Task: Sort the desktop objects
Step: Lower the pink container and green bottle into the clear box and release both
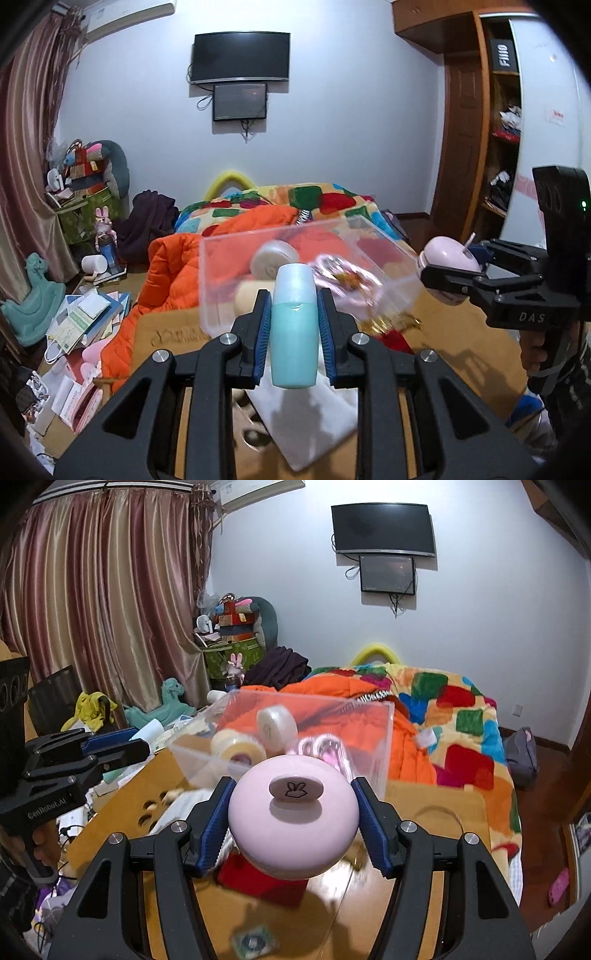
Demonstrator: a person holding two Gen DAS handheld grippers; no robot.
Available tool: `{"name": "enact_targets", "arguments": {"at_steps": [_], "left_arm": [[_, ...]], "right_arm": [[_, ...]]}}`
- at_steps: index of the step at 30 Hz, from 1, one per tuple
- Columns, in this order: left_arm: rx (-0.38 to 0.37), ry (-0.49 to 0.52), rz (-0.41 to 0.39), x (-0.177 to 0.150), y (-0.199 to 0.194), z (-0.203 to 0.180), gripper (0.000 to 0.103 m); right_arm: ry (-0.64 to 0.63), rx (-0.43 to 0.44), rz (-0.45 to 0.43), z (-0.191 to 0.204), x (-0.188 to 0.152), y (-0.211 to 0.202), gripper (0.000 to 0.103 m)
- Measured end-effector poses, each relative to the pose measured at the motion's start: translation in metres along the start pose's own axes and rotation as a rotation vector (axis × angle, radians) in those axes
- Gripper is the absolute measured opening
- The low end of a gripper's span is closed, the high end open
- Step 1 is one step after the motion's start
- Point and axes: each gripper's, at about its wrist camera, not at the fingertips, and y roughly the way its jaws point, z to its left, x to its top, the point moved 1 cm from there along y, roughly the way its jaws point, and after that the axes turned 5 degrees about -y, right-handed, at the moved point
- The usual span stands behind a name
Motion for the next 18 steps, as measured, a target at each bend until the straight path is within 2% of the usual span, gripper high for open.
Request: {"name": "enact_targets", "arguments": {"at_steps": [10,18], "left_arm": [[0.019,-0.071,0.102,0.014,0.064,0.04,0.024],[0.03,-0.068,0.126,0.01,0.086,0.049,0.024]], "right_arm": [[-0.018,-0.008,0.045,-0.015,0.031,0.053,0.06],[0.01,-0.016,0.121,-0.03,0.03,0.098,0.06]]}}
